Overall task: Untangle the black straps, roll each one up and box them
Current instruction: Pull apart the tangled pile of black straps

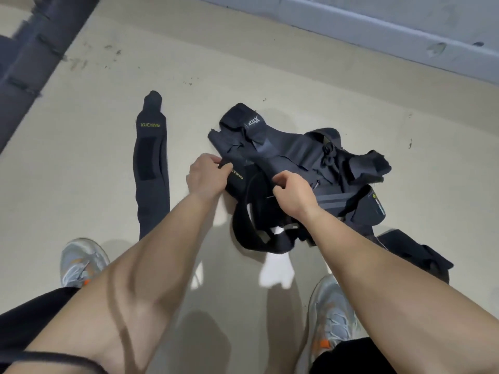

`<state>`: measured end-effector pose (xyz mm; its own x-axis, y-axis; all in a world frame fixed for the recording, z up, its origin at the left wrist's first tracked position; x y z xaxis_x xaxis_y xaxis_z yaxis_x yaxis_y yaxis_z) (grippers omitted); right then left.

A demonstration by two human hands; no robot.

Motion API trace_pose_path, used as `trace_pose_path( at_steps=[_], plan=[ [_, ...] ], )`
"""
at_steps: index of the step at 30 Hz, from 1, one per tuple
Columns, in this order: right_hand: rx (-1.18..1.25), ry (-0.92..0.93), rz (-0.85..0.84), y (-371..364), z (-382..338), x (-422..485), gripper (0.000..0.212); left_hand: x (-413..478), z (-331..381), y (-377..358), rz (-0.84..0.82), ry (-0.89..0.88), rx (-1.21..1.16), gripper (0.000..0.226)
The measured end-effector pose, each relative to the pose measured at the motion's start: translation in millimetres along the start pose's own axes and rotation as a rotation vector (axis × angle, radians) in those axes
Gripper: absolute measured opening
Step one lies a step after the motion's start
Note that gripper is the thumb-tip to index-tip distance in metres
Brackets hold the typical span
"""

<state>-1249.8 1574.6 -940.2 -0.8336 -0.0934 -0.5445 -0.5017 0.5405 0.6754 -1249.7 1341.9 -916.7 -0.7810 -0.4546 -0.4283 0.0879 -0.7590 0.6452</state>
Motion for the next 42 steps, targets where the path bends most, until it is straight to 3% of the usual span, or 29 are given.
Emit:
trace_pose_path(
  at_steps=[2, 4, 5, 9, 12, 15, 19, 24, 26, 28, 31, 34, 38, 42],
  plan=[
    [0.045, 0.040, 0.022, 4.6, -20.9, -15.9, 0.035, -14.5, 16.8, 19.9, -0.003, -0.071, -0.108, 0.022],
    [0.115, 0.110, 0.063, 14.5, -48.8, -36.9, 0.028, -35.7, 36.4, 40.0, -0.024, -0.120, -0.217, 0.047],
    [0.155, 0.158, 0.071, 19.1, -63.5, -47.8, 0.024, -47.1, 47.1, 51.2, -0.036, -0.131, -0.285, 0.047],
    [0.483, 0.269, 0.066, 51.0, -117.0, -95.5, 0.034, -88.3, 88.7, 101.7, -0.065, -0.178, -0.456, 0.044],
    [0.670, 0.302, -0.006, 80.6, -147.8, -133.3, 0.042, -119.6, 109.7, 139.7, -0.073, -0.191, -0.585, 0.022],
    [0.780, 0.405, -0.184, 103.9, -180.7, -179.7, 0.020, -151.7, 124.1, 172.7, -0.058, -0.211, -0.669, 0.024],
    [0.690, 0.440, -0.299, 127.1, -192.1, -230.2, 0.022, -201.1, 155.4, 200.0, -0.085, -0.252, -0.794, 0.010],
    [0.737, 0.454, -0.180, 155.2, -175.7, -274.3, 0.018, -253.4, 188.8, 200.8, -0.265, -0.240, -0.823, 0.026],
    [0.763, 0.432, -0.163, 161.2, -163.3, -285.0, 0.017, -265.4, 196.1, 190.7, -0.313, -0.222, -0.752, 0.020],
    [0.732, 0.375, -0.175, 162.0, -145.9, -288.1, 0.016, -274.4, 199.5, 179.5, -0.327, -0.185, -0.706, 0.012],
    [0.645, 0.279, -0.177, 158.4, -118.2, -282.8, 0.028, -276.7, 195.7, 161.6, -0.313, -0.154, -0.687, 0.018],
    [0.607, 0.219, -0.134, 159.2, -93.5, -277.0, 0.025, -276.0, 198.2, 140.2, -0.345, -0.129, -0.687, 0.019],
    [0.542, 0.098, -0.060, 157.6, -45.9, -254.5, 0.013, -258.6, 212.0, 106.1, -0.413, -0.142, -0.495, 0.015],
    [0.449, -0.084, -0.020, 135.5, 31.0, -216.8, 0.013, -234.5, 216.8, 64.2, -0.511, -0.162, -0.304, 0.019]
  ],
)
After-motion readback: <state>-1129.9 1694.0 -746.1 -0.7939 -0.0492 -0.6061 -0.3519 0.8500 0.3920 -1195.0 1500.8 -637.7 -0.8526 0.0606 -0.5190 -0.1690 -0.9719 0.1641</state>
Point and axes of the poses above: each hand's wrist, its own x-axis towards the middle knuckle, its own y-axis out of the back of the hand, z = x × y, the point moved 8 cm from there along x, towards the middle knuckle, and after that the axes turned 7 degrees about -x, right-handed, at the moved point
